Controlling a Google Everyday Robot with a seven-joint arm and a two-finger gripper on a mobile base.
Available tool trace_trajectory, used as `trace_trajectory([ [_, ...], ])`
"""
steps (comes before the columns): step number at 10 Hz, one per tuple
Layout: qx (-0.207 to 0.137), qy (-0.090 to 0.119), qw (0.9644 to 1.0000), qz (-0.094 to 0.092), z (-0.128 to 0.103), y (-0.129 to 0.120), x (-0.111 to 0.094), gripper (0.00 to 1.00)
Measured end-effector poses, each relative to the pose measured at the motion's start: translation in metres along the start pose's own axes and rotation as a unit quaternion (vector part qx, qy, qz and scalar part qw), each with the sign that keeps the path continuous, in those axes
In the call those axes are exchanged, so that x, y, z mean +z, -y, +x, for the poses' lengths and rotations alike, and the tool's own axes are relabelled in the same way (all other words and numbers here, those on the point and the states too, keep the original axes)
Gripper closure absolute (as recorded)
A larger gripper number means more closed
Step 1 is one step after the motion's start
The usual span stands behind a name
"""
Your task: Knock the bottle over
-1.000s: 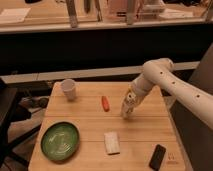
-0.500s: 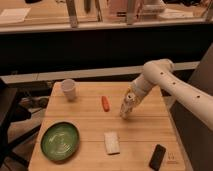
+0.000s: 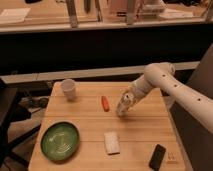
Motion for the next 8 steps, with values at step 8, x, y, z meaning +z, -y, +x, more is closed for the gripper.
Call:
trace_trajectory([
  [8,-0.009,0.007,0.9999,0.001,-0.0063,-0.0018,0.0049,0.21],
])
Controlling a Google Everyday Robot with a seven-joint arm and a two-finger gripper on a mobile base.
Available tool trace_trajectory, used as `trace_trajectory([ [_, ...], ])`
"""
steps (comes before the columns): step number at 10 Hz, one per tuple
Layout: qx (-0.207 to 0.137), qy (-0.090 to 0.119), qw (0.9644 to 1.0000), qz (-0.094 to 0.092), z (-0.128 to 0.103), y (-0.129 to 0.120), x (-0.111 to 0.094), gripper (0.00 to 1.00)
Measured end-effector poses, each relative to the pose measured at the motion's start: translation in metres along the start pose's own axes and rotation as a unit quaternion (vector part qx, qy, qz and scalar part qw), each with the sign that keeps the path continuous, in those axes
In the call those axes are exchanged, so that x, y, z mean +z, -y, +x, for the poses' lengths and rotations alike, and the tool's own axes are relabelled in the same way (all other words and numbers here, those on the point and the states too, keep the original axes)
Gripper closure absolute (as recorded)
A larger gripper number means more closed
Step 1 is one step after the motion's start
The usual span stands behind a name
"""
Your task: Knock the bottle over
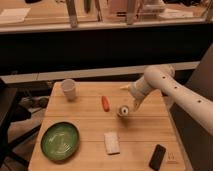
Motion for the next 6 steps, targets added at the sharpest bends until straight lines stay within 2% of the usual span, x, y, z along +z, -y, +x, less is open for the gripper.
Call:
trace_trajectory([
  [1,-0.003,0.002,1.0000,-0.002,-0.003,-0.001,0.001,0.27],
  [3,-0.006,0.005,1.0000,-0.006,-0.005,-0.001,0.001,0.47],
  [6,-0.006,0.007,0.9999,-0.011,-0.008,-0.014,-0.001,0.79],
])
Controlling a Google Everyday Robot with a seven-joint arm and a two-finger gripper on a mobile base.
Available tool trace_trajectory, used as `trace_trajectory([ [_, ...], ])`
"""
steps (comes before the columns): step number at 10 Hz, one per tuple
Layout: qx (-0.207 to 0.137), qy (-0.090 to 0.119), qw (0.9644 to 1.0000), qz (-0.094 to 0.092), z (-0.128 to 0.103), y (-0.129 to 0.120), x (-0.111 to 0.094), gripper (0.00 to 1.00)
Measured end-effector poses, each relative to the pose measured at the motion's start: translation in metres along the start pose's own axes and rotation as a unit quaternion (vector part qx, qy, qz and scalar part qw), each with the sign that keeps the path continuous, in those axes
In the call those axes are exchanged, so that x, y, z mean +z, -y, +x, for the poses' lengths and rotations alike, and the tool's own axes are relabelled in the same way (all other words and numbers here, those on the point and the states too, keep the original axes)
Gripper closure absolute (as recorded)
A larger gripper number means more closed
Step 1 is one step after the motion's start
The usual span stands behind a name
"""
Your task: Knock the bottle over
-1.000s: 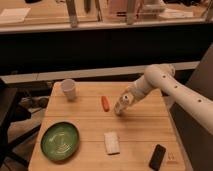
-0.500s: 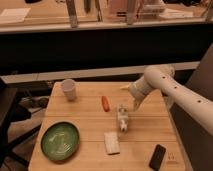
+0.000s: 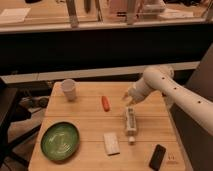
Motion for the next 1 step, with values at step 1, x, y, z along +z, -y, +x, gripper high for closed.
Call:
trace_trajectory([
  [1,0.000,0.000,1.0000,-0.003,-0.0013,-0.0041,-0.0011,0.87],
])
